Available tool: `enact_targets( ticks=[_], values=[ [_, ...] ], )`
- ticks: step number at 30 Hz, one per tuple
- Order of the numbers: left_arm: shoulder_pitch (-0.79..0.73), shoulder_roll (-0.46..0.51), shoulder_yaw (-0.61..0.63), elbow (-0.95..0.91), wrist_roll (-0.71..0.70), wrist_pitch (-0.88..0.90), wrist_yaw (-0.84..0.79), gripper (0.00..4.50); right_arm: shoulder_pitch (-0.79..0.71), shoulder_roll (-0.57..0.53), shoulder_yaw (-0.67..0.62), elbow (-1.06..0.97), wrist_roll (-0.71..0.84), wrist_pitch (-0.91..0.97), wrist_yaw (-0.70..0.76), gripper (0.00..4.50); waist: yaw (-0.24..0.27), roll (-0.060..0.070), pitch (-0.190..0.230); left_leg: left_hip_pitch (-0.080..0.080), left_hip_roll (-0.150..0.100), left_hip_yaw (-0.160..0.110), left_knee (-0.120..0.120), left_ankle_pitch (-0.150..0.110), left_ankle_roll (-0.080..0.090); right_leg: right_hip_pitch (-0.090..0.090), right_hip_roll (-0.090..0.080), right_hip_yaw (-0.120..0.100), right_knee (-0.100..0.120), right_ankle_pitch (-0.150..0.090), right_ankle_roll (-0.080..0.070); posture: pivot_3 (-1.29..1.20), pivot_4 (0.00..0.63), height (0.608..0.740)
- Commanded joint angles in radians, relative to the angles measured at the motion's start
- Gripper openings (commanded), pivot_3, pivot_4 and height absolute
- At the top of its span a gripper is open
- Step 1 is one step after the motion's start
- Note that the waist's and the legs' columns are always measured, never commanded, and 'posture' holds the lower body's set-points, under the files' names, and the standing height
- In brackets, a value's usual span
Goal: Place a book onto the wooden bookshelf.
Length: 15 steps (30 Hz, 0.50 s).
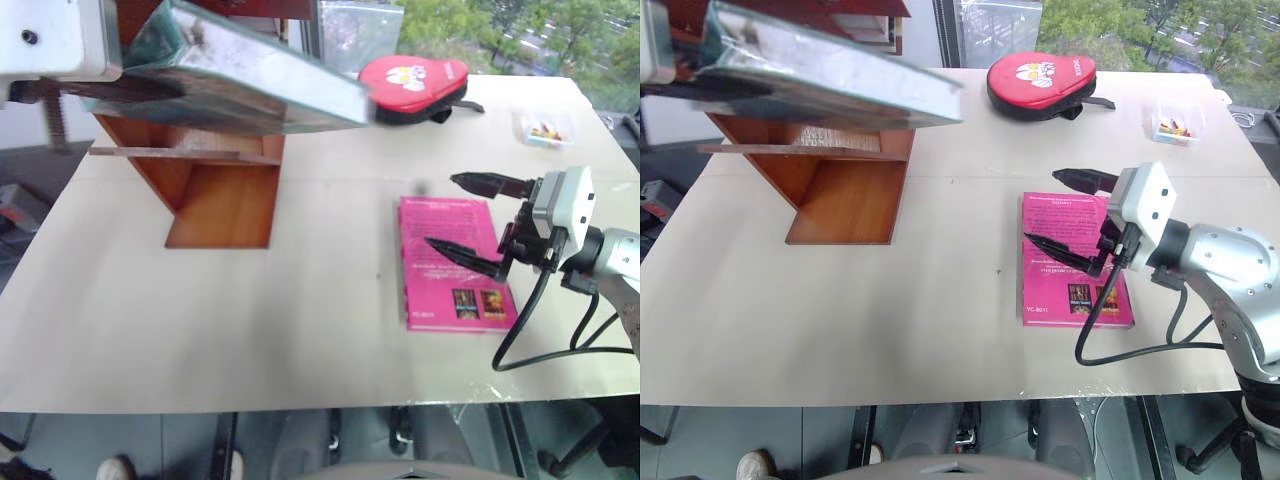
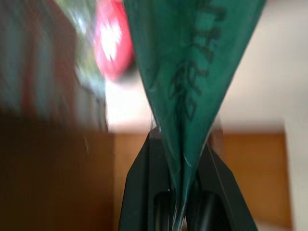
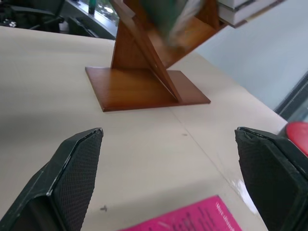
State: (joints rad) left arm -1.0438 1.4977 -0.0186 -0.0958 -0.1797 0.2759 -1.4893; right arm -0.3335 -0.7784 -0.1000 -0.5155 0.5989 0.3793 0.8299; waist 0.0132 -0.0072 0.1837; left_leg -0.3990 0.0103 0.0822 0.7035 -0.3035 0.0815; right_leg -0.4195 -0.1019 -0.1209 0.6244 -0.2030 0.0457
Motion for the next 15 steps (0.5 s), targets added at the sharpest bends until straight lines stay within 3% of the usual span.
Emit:
enact_targets(
  ticks=[1,6,11,15],
  values=[
    [-0.002,0.075,0.032,-0.021,0.028,0.043,-0.028,0.02,-0.041,0.014,0.008,0.026,-0.016,-0.044,0.036,4.5,0.002,-0.001,0.001,-0.001,0.0,0.0,0.0,0.0,0.0,0.0,0.0,0.0,0.0,0.0,0.0,0.0,0.15,0.74],
    [0.08,0.126,0.024,-0.029,0.114,0.043,0.01,0.02,-0.107,0.053,0.047,0.082,-0.054,-0.074,0.056,4.5,-0.005,-0.001,0.002,0.0,0.0,0.001,0.0,0.0,0.0,0.0,0.0,0.001,0.001,0.0,0.0,0.0,0.15,0.74],
    [0.126,0.022,-0.021,-0.103,0.141,0.103,0.102,0.02,-0.126,0.067,0.056,0.078,-0.064,-0.069,0.061,4.5,-0.005,0.001,0.002,0.003,0.004,0.003,0.0,0.001,-0.002,-0.001,0.003,0.003,0.004,0.0,0.0,0.0,0.15,0.74],
    [0.204,0.0,0.028,-0.148,0.097,0.221,0.111,1.6,-0.129,0.064,0.049,0.051,-0.058,-0.046,0.055,4.5,-0.003,0.001,0.002,0.004,0.005,0.006,0.002,0.002,-0.003,-0.002,0.004,0.006,0.008,0.0,0.0,0.0,0.15,0.74]
  ],
)
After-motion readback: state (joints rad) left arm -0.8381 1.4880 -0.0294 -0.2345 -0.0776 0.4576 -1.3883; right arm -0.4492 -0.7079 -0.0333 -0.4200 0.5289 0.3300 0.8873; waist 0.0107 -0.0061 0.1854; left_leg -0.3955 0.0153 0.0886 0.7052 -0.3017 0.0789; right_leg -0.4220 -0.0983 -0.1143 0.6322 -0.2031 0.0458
